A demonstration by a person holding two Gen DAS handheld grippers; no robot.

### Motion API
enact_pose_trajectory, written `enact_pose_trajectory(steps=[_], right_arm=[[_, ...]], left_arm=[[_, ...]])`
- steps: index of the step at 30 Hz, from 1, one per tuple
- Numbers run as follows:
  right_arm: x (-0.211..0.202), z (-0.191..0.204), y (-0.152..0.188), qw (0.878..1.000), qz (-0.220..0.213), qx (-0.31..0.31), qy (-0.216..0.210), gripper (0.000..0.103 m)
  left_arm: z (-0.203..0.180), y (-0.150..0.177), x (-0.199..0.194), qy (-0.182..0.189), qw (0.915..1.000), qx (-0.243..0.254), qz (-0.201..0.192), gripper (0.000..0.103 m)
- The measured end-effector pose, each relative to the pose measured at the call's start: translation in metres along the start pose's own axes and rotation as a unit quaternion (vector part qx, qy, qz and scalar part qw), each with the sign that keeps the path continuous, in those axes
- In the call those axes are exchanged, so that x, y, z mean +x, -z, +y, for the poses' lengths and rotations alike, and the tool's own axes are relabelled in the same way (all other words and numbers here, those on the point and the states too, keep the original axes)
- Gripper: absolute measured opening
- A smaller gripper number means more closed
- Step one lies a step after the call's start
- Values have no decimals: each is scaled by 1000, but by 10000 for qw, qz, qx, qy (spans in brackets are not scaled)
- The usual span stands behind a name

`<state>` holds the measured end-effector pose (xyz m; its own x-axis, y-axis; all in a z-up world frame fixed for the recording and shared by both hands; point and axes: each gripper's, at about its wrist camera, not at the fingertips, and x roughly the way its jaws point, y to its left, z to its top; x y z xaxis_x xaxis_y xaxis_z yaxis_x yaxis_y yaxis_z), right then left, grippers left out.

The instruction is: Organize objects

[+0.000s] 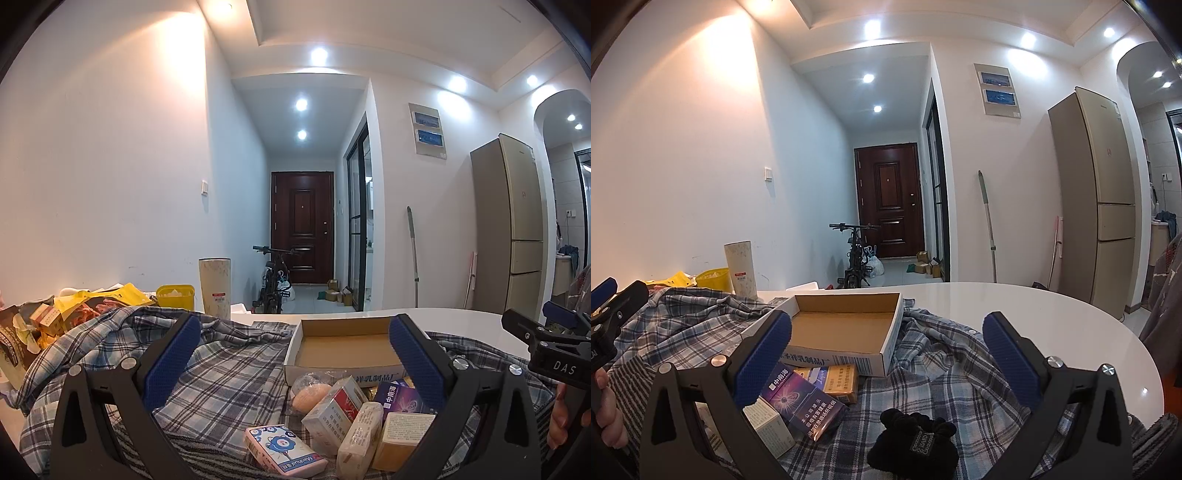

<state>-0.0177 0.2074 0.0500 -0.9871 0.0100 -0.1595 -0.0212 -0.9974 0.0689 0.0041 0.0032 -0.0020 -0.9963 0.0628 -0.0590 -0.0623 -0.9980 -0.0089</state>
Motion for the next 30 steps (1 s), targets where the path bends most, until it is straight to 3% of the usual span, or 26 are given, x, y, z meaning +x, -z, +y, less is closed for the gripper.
enact_pose_trajectory(steps=[5, 7, 10, 16, 21, 30], right_arm=[[0, 1, -1, 10000, -18, 0, -3, 103], [1, 2, -1, 10000, -16, -2, -13, 103], [1, 2, -1, 10000, -3, -7, -36, 103], [-10, 0, -2, 9996, -250, 56, -84, 103], [-17, -5, -4, 9988, -423, 200, -149, 103], [-15, -4, -4, 9990, -371, 164, -173, 103]], left_arm=[[2, -5, -5, 130, 9999, -26, 13, 103], [1, -8, -7, 478, 9985, -46, 255, 103], [-9, -6, -7, 641, 9960, 44, 624, 103], [-30, 2, -9, 715, 9934, 354, 825, 103], [-31, 3, 1, 812, 9902, 68, 1132, 103], [-28, 5, 5, 641, 9906, 61, 1208, 103]])
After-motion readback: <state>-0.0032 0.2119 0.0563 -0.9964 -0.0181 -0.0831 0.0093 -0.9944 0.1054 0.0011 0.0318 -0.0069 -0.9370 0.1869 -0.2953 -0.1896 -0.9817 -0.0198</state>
